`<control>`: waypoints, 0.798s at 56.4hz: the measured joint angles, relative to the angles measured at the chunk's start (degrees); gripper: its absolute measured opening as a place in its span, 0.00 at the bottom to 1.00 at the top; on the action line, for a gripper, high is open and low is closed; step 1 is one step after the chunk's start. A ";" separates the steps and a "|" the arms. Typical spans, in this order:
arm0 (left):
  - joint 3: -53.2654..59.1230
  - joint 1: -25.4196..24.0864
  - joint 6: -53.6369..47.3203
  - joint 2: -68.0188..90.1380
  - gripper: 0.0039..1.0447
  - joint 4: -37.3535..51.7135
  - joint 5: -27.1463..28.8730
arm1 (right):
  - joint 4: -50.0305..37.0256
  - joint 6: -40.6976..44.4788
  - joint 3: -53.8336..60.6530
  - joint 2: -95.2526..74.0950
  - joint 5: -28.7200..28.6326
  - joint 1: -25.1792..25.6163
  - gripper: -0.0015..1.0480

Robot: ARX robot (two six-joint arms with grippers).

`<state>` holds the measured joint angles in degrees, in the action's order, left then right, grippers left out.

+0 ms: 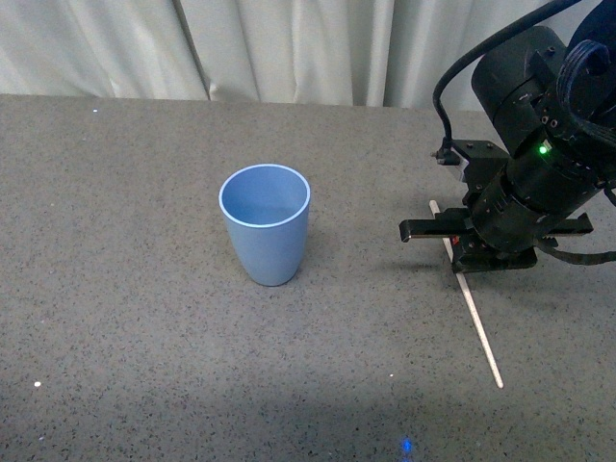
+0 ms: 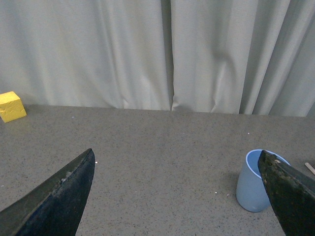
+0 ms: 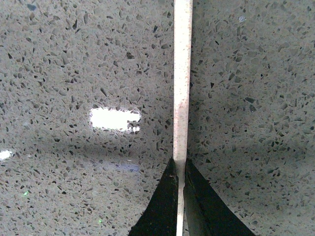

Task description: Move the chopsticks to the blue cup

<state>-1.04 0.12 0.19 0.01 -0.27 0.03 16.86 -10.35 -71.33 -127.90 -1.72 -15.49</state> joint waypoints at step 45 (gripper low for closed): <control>0.00 0.00 0.00 0.00 0.94 0.00 0.00 | -76.78 4.70 22.40 22.14 -8.35 -3.21 0.01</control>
<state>-1.04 0.12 0.19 0.01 -0.27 0.03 -59.92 -5.65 -48.93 -105.75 -10.07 -18.70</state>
